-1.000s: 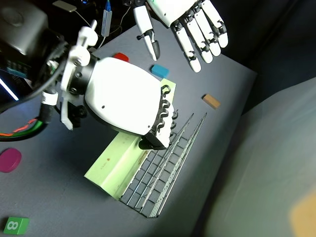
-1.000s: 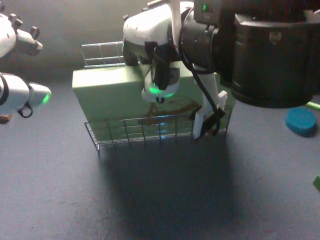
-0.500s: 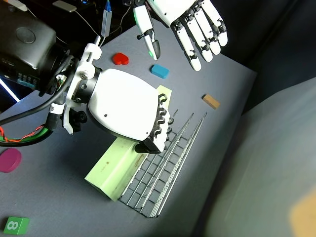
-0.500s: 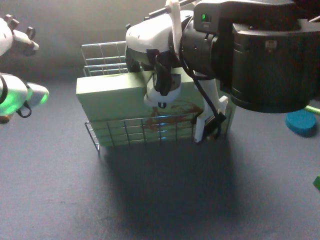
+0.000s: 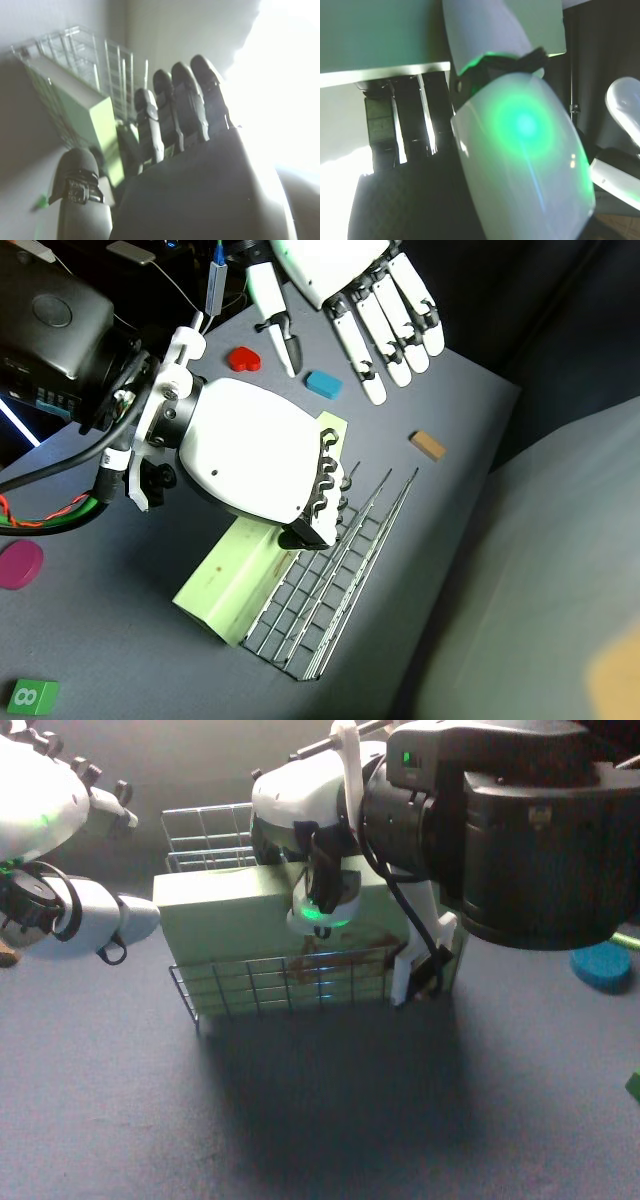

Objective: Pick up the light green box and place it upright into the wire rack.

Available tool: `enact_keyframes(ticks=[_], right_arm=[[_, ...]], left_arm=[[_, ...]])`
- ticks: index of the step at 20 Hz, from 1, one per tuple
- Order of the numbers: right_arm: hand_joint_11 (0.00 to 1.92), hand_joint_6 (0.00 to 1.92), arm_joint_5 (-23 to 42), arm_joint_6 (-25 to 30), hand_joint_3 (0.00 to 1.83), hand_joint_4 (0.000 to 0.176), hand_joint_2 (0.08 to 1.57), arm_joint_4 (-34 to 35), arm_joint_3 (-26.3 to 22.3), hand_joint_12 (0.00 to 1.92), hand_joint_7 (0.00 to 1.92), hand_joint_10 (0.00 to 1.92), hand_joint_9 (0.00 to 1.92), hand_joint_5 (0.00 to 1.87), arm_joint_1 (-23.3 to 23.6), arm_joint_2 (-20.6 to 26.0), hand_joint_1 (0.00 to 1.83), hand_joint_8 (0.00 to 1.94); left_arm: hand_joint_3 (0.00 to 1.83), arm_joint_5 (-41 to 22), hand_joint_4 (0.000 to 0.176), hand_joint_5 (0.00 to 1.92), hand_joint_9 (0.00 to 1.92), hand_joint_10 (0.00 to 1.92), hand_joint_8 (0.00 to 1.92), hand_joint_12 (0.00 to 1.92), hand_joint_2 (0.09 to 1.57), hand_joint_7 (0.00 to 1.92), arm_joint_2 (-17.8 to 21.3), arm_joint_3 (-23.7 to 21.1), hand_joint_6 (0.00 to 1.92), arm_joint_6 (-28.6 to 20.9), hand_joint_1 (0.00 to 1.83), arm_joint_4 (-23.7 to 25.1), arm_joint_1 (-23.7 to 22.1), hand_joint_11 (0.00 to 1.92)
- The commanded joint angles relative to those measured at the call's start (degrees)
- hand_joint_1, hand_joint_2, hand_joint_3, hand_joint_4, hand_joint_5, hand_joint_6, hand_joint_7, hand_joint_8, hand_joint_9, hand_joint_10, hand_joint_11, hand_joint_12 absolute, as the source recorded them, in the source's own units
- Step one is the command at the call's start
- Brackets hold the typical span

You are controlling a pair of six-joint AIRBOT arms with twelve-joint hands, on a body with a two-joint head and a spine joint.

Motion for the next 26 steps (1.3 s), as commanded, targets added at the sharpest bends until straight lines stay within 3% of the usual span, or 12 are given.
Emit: enact_keyframes(ticks=[1, 3, 5, 9, 16, 20, 24, 25, 26], right_arm=[[0.38, 0.34, -1.56, -0.08, 0.0, 0.0, 1.18, -3.47, -0.02, 1.45, 0.63, 0.65, 0.45, 0.59, 0.51, -0.02, 1.0, 0.33], [0.23, 0.05, -1.56, -0.2, 0.0, 0.0, 1.15, -3.47, -0.22, 1.32, 0.61, 0.29, 0.46, 0.58, 0.51, 0.16, 0.9, 0.06], [0.07, 0.0, -1.58, -0.51, 0.0, 0.0, 1.11, -3.47, -0.8, 1.21, 0.53, 0.07, 0.44, 0.5, 0.66, 0.79, 0.82, 0.0], [0.0, 0.0, -3.17, -0.45, 0.0, 0.0, 1.09, -3.45, -4.11, 1.13, 0.44, 0.02, 0.37, 0.43, 2.33, 5.17, 0.77, 0.0], [0.0, 0.0, -7.26, -2.4, 0.0, 0.0, 1.04, -4.06, -12.45, 1.08, 0.4, 0.0, 0.35, 0.39, 5.34, 18.69, 0.73, 0.0], [0.01, 0.02, -10.0, -0.12, 0.0, 0.0, 1.08, -16.79, -18.63, 1.14, 0.48, 0.02, 0.41, 0.48, 3.58, 28.16, 0.67, 0.01], [0.24, 0.05, -17.47, -0.81, 0.01, 0.0, 1.1, -17.63, -20.06, 1.24, 0.62, 0.09, 0.59, 0.58, 3.58, 34.79, 0.62, 0.06], [0.3, 0.04, -20.46, -0.54, 0.01, 0.0, 1.12, -17.63, -20.22, 1.29, 0.67, 0.13, 0.65, 0.61, 3.77, 36.83, 0.6, 0.07], [0.39, 0.02, -23.74, -0.44, 0.0, 0.0, 1.14, -17.63, -20.51, 1.37, 0.73, 0.47, 0.61, 0.67, 3.86, 39.0, 0.61, 0.1]], left_arm=[[0.0, 0.04, 0.066, 0.38, 0.27, 0.0, 0.01, 0.58, 1.27, 0.37, -0.39, -0.22, 0.0, 0.2, 0.09, 4.54, -0.55, 0.0], [0.0, 0.16, 0.066, 0.38, 0.27, 0.0, 0.0, 0.58, 1.27, 0.37, -1.19, -0.39, 0.0, 0.2, 0.1, 4.54, -0.6, 0.0], [0.0, 0.78, 0.066, 0.38, 0.27, 0.0, 0.0, 0.58, 1.27, 0.37, -2.32, -0.66, 0.0, 0.18, 0.08, 4.54, -0.66, 0.0], [0.0, 2.38, 0.067, 0.37, 0.27, 0.0, 0.0, 0.57, 1.27, 0.37, -4.63, -0.82, 0.0, -0.64, 0.08, 4.54, -0.8, 0.0], [0.0, 4.79, 0.067, 0.37, 0.28, 0.0, 0.0, 0.57, 1.27, 0.37, -6.93, -1.29, 0.0, -1.43, 0.08, 4.55, -1.95, 0.0], [0.0, 5.69, 0.067, 0.37, 0.28, 0.0, 0.0, 0.57, 1.28, 0.36, -7.34, -1.91, 0.0, -1.44, 0.09, 4.65, -2.36, 0.0], [0.0, 6.11, 0.067, 0.37, 0.28, 0.0, 0.0, 0.64, 1.27, 0.36, -7.51, -2.35, 0.0, -1.43, 0.16, 4.65, -2.43, 0.0], [0.0, 6.36, 0.067, 0.38, 0.28, 0.0, 0.0, 0.67, 1.27, 0.37, -7.68, -2.35, 0.0, -1.43, 0.17, 4.65, -2.29, 0.0], [0.0, 6.52, 0.066, 0.4, 0.31, 0.01, 0.01, 0.72, 1.27, 0.39, -7.86, -2.34, 0.01, -1.43, 0.19, 4.65, -2.22, 0.0]])
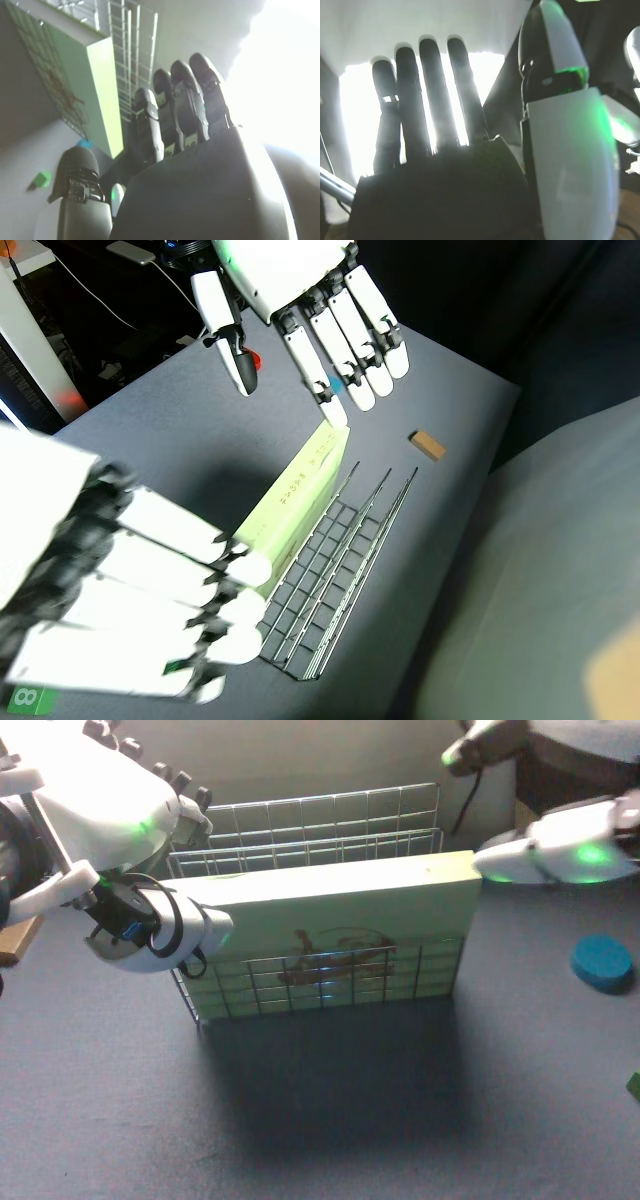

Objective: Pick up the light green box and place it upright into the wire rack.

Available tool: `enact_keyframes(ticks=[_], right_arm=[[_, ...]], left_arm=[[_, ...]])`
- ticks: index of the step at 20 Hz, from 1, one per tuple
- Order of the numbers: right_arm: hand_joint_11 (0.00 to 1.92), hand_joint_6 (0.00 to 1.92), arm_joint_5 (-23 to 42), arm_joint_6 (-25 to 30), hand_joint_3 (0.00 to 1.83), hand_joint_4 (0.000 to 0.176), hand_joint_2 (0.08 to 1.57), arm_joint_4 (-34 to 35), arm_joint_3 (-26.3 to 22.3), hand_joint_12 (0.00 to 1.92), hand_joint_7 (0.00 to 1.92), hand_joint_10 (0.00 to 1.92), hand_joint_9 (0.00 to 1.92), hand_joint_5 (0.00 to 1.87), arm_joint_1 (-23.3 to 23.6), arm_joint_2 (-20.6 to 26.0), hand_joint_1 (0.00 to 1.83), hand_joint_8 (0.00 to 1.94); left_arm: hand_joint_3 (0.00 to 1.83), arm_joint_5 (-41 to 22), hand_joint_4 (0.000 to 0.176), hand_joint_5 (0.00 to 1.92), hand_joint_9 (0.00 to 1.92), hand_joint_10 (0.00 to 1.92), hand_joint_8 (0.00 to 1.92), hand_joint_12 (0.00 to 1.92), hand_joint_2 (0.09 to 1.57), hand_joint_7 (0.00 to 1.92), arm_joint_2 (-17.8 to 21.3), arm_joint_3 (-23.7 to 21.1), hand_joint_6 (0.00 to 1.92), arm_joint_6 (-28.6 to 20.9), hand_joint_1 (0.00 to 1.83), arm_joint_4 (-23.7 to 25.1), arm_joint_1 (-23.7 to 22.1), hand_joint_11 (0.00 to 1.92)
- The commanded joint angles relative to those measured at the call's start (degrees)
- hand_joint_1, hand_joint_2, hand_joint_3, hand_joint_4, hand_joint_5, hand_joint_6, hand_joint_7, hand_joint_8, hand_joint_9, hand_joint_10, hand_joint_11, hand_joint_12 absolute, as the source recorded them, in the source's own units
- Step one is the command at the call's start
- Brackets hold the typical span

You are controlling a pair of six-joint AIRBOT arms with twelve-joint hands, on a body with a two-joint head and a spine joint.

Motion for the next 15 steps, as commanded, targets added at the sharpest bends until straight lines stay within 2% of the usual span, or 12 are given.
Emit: enact_keyframes(ticks=[1, 2, 3, 4, 5, 6, 7, 8, 12, 13, 14, 15], right_arm=[[0.51, 0.03, -5.54, -0.25, 0.0, 0.0, 1.15, -2.44, -0.46, 1.5, 0.75, 0.98, 0.56, 0.74, 0.88, 1.3, 0.61, 0.29], [0.59, 0.07, -7.92, -0.61, 0.0, 0.0, 1.15, -2.44, -0.75, 1.63, 0.71, 1.33, 0.55, 0.8, 1.05, 2.74, 0.62, 0.64], [0.69, 0.16, -10.18, -0.88, 0.0, 0.0, 1.16, -2.44, -0.82, 1.76, 0.68, 1.51, 0.61, 0.86, 1.31, 3.49, 0.64, 0.95], [0.69, 0.16, -12.19, -1.22, 0.0, 0.0, 1.16, -2.44, -0.82, 1.76, 0.68, 1.51, 0.61, 0.86, 1.64, 4.11, 0.64, 0.95], [1.07, 1.31, -14.1, -1.81, 0.0, 0.0, 1.17, -2.44, -0.81, 1.91, 0.73, 1.87, 0.88, 0.6, 2.12, 4.72, 0.67, 1.51], [1.07, 1.31, -15.53, -2.39, 0.0, 0.0, 1.17, -2.44, -0.81, 1.91, 0.73, 1.87, 0.88, 0.6, 2.45, 5.14, 0.67, 1.51], [1.37, 1.85, -17.71, -2.63, 0.0, 0.0, 1.19, -2.44, -0.81, 1.92, 0.88, 1.92, 1.15, 0.61, 2.72, 5.63, 0.7, 1.88], [1.54, 1.91, -20.65, -2.92, 0.0, 0.0, 1.2, -2.45, -0.8, 1.92, 1.0, 1.92, 1.26, 0.75, 2.95, 6.26, 0.72, 1.93], [1.9, 1.92, -31.05, -3.1, 0.0, 0.0, 1.36, -2.43, -0.8, 1.92, 1.47, 1.92, 1.73, 1.27, 4.26, 8.88, 0.63, 1.94], [1.92, 1.92, -31.82, -3.2, 0.0, 0.13, 1.41, -2.44, -0.78, 1.92, 1.55, 1.92, 1.76, 1.33, 4.41, 9.02, 0.62, 1.94], [1.92, 1.92, -32.41, -3.3, 0.0, 0.167, 1.44, -2.44, -0.68, 1.92, 1.57, 1.92, 1.75, 1.37, 4.42, 9.05, 0.64, 1.94], [1.92, 1.92, -32.92, -3.56, 0.01, 0.174, 1.46, -2.44, -0.58, 1.92, 1.58, 1.92, 1.75, 1.4, 4.38, 9.06, 0.67, 1.94]], left_arm=[[0.0, -0.2, 0.051, 0.46, 0.46, 0.03, 0.01, 0.87, 1.27, 0.51, -0.36, -0.06, 0.0, 0.21, 0.21, 5.03, -0.58, 0.01], [0.0, -0.12, 0.032, 0.59, 0.65, 0.09, 0.03, 1.01, 1.27, 0.66, -0.57, -0.01, 0.02, 0.21, 0.23, 5.03, -0.58, 0.17], [0.0, -0.03, 0.007, 0.72, 0.71, 0.38, 0.06, 1.15, 1.27, 0.8, -0.81, 0.01, 0.01, 0.2, 0.27, 5.03, -0.58, 0.34], [0.0, 0.32, 0.007, 0.72, 0.71, 0.38, 0.06, 1.15, 1.27, 0.8, -1.11, 0.02, 0.01, 0.12, 0.27, 5.03, -0.63, 0.34], [0.0, 0.4, 0.0, 0.74, 0.67, 1.53, 1.05, 1.7, 1.25, 0.71, -1.58, 0.09, 0.68, -0.28, 0.36, 5.03, -0.64, 0.65], [0.0, 0.59, 0.0, 0.74, 0.67, 1.53, 1.05, 1.7, 1.25, 0.71, -1.96, 0.09, 0.68, -0.29, 0.36, 5.03, -0.64, 0.65], [0.0, 0.67, 0.0, 0.58, 0.78, 1.89, 1.69, 1.9, 1.26, 0.71, -2.32, 0.08, 1.58, -0.29, 0.44, 5.03, -0.63, 0.86], [0.0, 0.67, 0.0, 0.63, 0.88, 1.91, 1.88, 1.92, 1.27, 0.78, -2.54, 0.07, 1.85, -0.29, 0.47, 5.03, -0.61, 0.93], [0.01, 0.99, 0.0, 1.01, 1.1, 1.92, 1.92, 1.92, 1.32, 1.08, -2.66, 0.02, 1.92, -0.29, 0.47, 5.03, -0.49, 1.14], [0.0, 0.99, 0.0, 1.13, 1.21, 1.92, 1.92, 1.92, 1.33, 1.18, -2.66, 0.03, 1.92, -0.29, 0.47, 5.03, -0.52, 1.23], [0.0, 0.99, 0.0, 1.22, 1.3, 1.92, 1.92, 1.92, 1.36, 1.26, -2.66, 0.01, 1.92, -0.29, 0.45, 5.03, -0.63, 1.33], [0.0, 0.99, 0.0, 1.26, 1.35, 1.92, 1.92, 1.92, 1.37, 1.32, -2.67, -0.06, 1.92, -0.29, 0.43, 5.03, -0.73, 1.39]])
